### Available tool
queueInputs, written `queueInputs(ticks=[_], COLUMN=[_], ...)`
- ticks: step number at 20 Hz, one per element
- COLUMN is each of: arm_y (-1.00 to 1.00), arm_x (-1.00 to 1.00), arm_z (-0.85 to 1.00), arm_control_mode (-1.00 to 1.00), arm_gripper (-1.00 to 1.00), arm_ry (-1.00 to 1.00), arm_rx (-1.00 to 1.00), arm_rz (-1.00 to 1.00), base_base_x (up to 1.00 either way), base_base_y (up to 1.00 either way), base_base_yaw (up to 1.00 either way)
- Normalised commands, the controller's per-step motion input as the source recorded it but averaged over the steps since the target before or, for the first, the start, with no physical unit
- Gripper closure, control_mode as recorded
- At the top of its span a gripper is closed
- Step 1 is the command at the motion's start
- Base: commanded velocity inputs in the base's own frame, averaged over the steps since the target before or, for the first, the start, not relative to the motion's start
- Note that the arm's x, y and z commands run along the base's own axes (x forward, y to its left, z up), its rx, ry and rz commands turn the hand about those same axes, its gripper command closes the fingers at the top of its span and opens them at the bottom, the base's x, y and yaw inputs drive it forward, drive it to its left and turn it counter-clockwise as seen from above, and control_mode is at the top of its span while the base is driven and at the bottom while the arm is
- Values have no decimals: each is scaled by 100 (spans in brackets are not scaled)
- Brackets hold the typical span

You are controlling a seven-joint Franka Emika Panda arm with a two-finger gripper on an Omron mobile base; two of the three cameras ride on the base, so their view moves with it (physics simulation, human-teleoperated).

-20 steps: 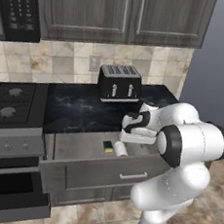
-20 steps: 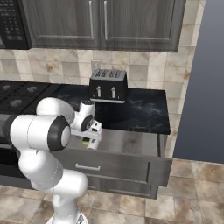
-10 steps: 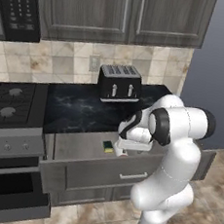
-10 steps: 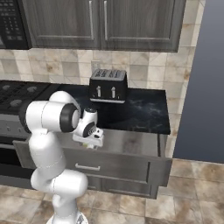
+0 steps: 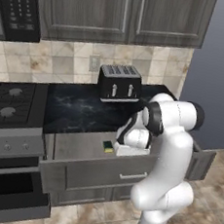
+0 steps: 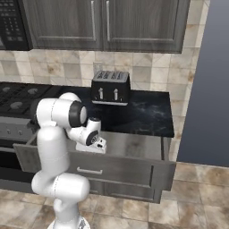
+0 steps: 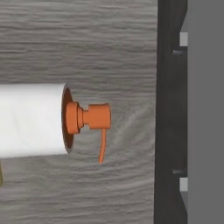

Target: Restock the sink supplies by placing the sponge and soap dispenser on the counter and next to the sink. Make sure the soap dispenser is upright.

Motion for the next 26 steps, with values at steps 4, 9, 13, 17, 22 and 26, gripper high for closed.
queueInputs(ticks=[4,9,13,17,22,26], arm_y=[0,-2,0,0,-2,-16], arm_x=[-38,-94,-100,-100,-83,12], arm_z=[-28,-2,0,0,6,43], arm_control_mode=[-100,-100,-100,-100,-100,-100], arm_gripper=[-100,-100,-100,-100,-100,-100], arm_ry=[1,0,0,0,0,12], arm_rx=[0,0,0,0,0,0], arm_rz=[0,0,0,0,0,-4], base_base_x=[0,0,0,0,0,0], base_base_y=[0,0,0,0,0,0], base_base_yaw=[0,0,0,0,0,0])
